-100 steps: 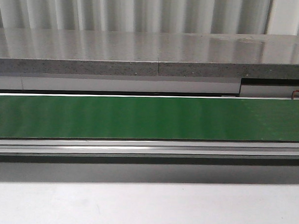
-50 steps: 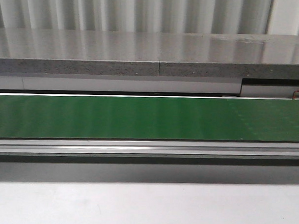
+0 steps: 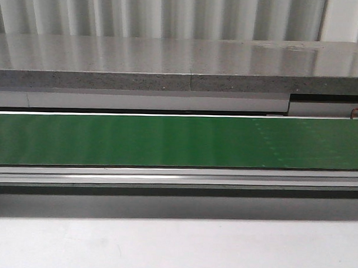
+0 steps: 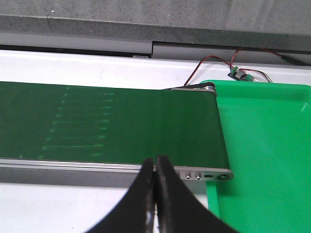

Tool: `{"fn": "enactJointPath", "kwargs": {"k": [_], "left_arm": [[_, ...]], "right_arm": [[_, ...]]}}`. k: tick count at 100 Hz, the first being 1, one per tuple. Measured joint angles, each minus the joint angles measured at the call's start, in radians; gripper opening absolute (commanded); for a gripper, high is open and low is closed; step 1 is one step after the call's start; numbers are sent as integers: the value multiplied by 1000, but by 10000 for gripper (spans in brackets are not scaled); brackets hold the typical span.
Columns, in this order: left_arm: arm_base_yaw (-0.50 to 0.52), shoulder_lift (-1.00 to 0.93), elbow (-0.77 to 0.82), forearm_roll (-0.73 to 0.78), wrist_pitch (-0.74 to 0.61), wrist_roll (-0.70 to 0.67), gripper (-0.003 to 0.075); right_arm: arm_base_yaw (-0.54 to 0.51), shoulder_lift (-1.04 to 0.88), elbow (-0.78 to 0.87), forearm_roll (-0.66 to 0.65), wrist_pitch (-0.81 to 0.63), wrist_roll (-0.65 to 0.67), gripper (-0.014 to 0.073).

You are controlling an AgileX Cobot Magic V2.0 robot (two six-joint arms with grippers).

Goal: Move button from right to left

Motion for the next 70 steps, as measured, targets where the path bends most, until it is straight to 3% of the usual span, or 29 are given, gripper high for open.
{"fn": "enactJointPath", "kwargs": {"k": [70], "left_arm": [[0, 0, 57, 0, -165, -2, -20]], "right_arm": [[0, 0, 0, 0, 0, 0, -68]]}}
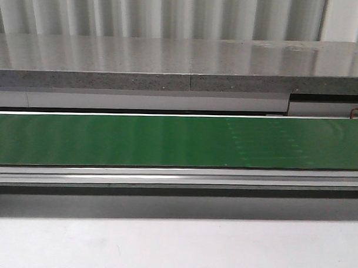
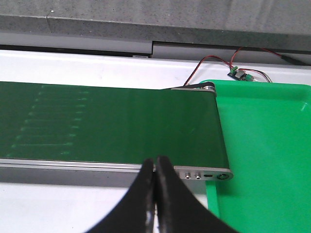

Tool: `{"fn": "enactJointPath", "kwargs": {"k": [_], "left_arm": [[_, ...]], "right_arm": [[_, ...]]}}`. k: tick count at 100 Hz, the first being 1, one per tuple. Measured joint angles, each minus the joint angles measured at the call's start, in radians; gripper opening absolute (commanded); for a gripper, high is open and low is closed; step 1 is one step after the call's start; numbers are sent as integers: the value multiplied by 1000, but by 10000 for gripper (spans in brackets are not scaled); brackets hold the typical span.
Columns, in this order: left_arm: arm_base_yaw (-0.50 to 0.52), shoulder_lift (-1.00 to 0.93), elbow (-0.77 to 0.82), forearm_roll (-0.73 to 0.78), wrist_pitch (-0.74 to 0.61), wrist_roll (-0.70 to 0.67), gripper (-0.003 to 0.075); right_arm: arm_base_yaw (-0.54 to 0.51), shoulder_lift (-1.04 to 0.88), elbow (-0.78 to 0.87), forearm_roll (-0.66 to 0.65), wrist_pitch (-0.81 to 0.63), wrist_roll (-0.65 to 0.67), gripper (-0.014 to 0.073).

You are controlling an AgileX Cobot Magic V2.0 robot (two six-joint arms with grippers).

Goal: Move button from right to left

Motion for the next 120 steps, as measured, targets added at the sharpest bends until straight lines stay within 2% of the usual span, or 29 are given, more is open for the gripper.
{"fn": "enactJointPath", "kwargs": {"k": [120], "left_arm": [[0, 0, 0, 0, -20, 1, -20]], "right_arm": [[0, 0, 0, 0, 0, 0, -68]]}}
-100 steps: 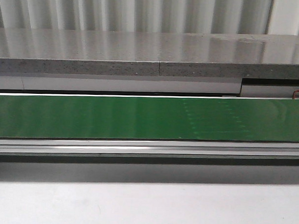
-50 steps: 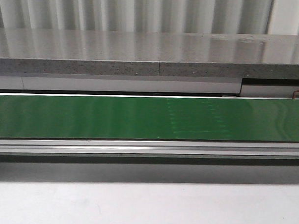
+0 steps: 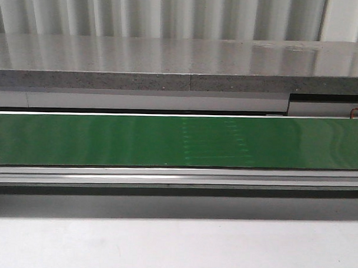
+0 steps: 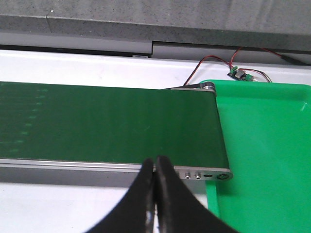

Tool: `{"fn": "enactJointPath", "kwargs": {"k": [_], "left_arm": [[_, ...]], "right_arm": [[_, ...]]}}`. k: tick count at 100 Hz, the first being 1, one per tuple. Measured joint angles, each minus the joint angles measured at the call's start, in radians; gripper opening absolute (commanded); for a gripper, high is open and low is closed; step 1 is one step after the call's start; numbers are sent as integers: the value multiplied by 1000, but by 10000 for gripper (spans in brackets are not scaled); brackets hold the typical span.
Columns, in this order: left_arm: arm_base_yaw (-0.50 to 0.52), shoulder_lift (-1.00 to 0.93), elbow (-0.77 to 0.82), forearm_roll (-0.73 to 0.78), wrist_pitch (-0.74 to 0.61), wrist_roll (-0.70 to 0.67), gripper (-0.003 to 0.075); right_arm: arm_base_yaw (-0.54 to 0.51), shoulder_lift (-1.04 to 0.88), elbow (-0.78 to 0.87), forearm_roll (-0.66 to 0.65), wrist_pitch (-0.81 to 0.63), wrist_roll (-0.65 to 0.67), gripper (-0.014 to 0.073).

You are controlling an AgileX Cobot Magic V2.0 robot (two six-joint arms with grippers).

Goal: Move button from right to left

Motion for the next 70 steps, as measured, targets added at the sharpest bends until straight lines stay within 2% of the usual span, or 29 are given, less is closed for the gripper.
{"fn": "enactJointPath", "kwargs": {"k": [52, 70], "left_arm": [[0, 0, 0, 0, 0, 0, -20], [0, 0, 0, 0, 0, 0, -20]], "right_arm": [[0, -15, 0, 0, -7, 0, -68], [0, -103, 64, 0, -108, 0, -68]]}}
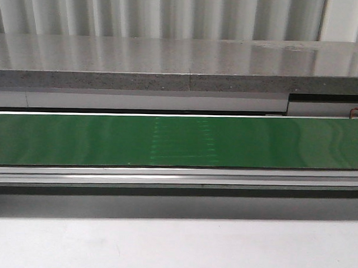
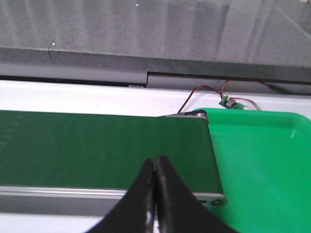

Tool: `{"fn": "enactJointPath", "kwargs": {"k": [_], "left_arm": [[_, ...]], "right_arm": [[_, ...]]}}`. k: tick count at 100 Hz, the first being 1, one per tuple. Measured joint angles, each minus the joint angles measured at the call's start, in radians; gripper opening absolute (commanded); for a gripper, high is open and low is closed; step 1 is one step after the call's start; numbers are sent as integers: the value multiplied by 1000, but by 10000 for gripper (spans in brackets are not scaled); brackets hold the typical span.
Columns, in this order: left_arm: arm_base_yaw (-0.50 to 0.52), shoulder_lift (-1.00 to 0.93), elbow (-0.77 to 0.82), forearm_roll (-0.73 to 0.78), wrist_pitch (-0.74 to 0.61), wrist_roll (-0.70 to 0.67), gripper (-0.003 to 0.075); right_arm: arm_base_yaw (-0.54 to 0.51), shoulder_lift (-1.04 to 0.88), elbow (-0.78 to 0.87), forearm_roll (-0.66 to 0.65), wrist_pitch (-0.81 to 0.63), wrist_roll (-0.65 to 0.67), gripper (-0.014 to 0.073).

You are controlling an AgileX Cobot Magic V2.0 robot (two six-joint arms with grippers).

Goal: Move button from right to left

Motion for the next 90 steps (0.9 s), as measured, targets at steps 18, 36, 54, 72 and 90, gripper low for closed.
{"fn": "enactJointPath", "kwargs": {"k": [18, 36, 54, 72, 90], "left_arm": [[0, 0, 0, 0, 0, 0, -20], [0, 0, 0, 0, 0, 0, -20], [0, 0, 0, 0, -1, 0, -20], [0, 0, 0, 0, -1, 0, -20], [0, 0, 0, 0, -1, 0, -20]], "right_arm": [[33, -115, 134, -7, -115, 0, -68], [69, -229, 276, -33, -208, 13, -68], [96, -268, 398, -99, -305, 106, -68], [125, -268, 472, -132, -384, 172, -68], [127, -268, 510, -133, -467, 180, -68]]}}
